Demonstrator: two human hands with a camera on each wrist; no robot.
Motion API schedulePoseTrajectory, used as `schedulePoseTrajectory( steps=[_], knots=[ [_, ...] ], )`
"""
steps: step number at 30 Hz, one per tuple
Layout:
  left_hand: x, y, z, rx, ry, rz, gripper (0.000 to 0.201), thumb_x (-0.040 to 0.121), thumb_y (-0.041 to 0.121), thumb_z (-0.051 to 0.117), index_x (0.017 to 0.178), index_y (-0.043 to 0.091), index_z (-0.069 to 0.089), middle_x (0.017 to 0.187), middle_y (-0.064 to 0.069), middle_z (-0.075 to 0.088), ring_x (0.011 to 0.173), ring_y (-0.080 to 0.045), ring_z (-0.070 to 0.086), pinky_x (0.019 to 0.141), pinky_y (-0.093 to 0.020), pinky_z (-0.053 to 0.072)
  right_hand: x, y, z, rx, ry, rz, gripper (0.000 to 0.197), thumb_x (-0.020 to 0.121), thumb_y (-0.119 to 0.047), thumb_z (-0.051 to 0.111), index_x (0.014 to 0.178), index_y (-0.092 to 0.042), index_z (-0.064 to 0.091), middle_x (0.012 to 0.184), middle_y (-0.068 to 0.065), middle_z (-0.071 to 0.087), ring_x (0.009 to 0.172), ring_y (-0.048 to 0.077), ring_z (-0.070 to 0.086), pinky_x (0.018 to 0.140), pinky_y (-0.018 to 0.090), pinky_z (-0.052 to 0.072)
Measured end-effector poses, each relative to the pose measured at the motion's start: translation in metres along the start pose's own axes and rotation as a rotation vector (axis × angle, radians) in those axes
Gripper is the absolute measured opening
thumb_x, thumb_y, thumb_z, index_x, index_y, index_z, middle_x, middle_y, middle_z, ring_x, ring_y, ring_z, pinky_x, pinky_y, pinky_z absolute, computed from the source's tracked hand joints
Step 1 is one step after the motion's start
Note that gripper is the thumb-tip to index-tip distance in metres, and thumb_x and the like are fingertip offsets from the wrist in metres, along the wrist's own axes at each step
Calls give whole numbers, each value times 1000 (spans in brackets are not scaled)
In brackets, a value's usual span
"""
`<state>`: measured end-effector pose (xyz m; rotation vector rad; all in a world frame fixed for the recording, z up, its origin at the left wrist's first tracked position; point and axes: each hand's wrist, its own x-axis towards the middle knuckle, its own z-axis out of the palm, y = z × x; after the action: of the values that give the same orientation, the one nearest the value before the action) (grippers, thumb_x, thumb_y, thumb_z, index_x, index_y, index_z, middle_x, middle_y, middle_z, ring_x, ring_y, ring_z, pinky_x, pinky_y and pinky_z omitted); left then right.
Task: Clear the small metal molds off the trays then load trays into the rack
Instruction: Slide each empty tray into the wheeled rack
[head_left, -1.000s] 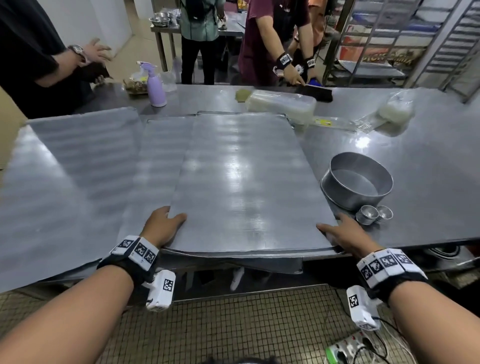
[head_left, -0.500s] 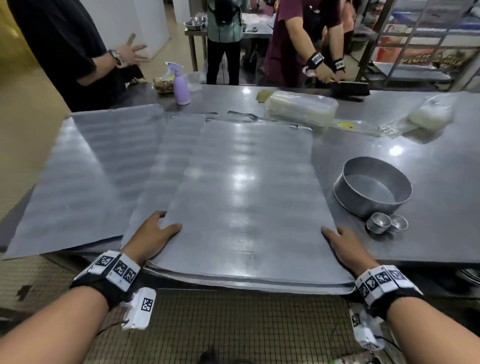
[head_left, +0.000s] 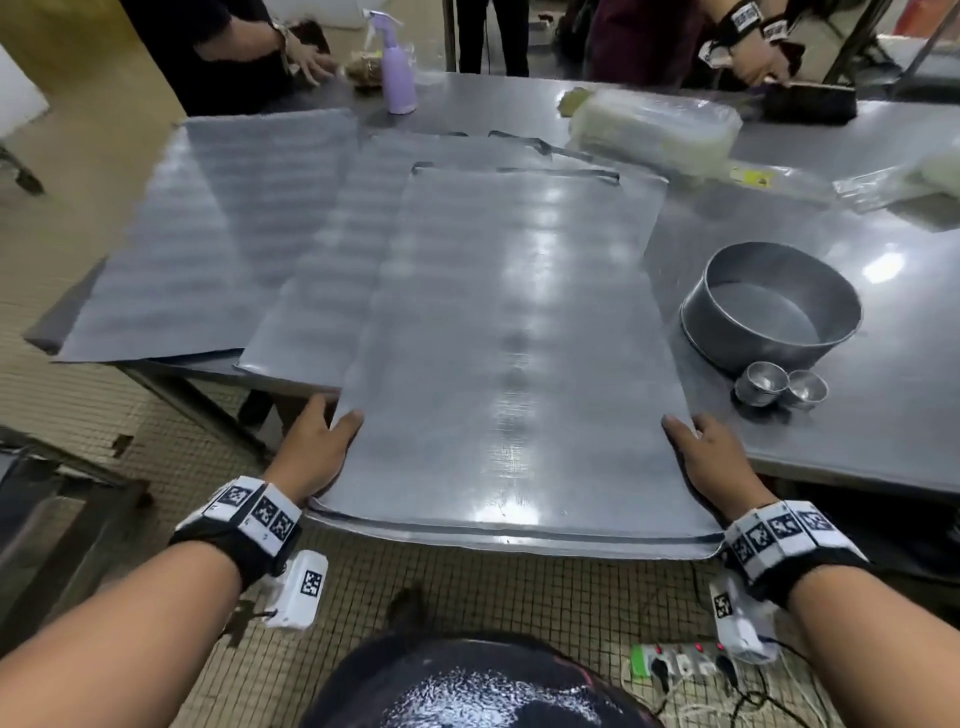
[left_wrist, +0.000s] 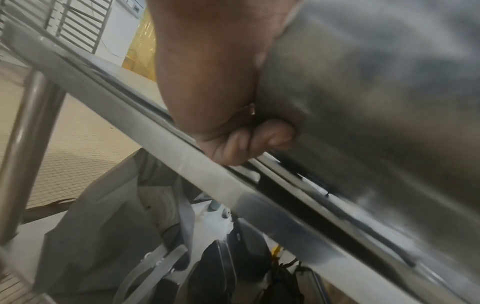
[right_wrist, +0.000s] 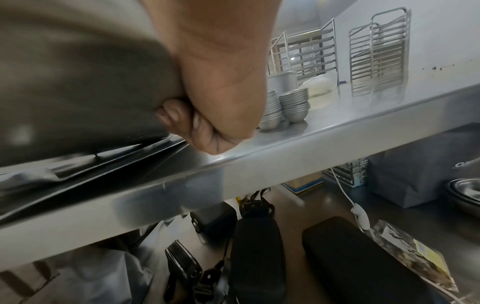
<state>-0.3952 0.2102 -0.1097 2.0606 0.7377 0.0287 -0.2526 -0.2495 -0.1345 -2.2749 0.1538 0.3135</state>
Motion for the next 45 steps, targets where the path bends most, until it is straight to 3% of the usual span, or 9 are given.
schedulePoseTrajectory(
  steps=[3,9,16,22,28,35,39,42,45],
  knots=[
    [-10,-3,9,15,23,-19,42,97,38,60,129,10,55,123,-7,63,114,-26,59,94,-38,44,0,13,6,30,16,-8,63,85,-68,43,100,-9,58,98,6,58,93,22,54,83,38,40],
    [-13,8,18,22,29,-62,35,100,40,56,122,14,51,115,-2,58,107,-22,54,90,-35,40,-1,21,12,1,9,-1,58,98,-54,45,120,-2,56,107,4,52,101,18,47,91,40,40],
    [14,14,23,48,19,-53,48,99,48,52,127,10,54,122,-7,62,113,-26,57,92,-35,40,6,16,9,-10,6,-6,39,103,-44,42,91,-9,52,85,5,54,83,24,50,75,35,36],
    [18,11,29,39,48,-45,39,102,43,49,116,8,59,115,-11,63,106,-28,57,88,-34,39,9,7,8,-2,2,33,32,104,-37,43,109,-7,53,96,7,56,92,24,51,81,33,34],
    [18,12,29,37,81,-1,36,101,39,54,102,4,60,97,-11,64,93,-31,59,77,-33,38,21,-2,1,-25,48,24,31,100,-19,49,95,11,58,88,23,54,85,35,49,69,35,27],
    [9,15,20,-66,110,63,42,89,42,72,107,5,68,101,-7,71,94,-23,67,83,-33,49,5,-17,-16,40,89,-48,49,95,-49,56,69,-8,55,61,6,53,60,23,48,61,35,38],
    [3,19,0,-93,139,92,46,85,44,76,107,4,68,101,-7,73,94,-23,68,81,-33,49,7,-41,-24,89,65,-109,54,85,-63,63,81,-9,67,72,3,71,69,22,66,70,39,53],
    [2,20,-25,-117,177,116,45,83,44,78,106,7,69,98,-3,73,92,-19,68,83,-34,51,22,-64,-22,143,9,-102,66,71,-78,67,95,-17,72,84,-3,77,80,22,74,79,50,60],
    [3,24,-61,-149,221,127,35,85,38,77,104,9,69,91,8,71,84,-4,67,70,-19,51,28,-110,-10,155,-36,-172,72,65,-84,67,100,-21,71,87,-3,77,82,24,74,81,54,59]
  ],
)
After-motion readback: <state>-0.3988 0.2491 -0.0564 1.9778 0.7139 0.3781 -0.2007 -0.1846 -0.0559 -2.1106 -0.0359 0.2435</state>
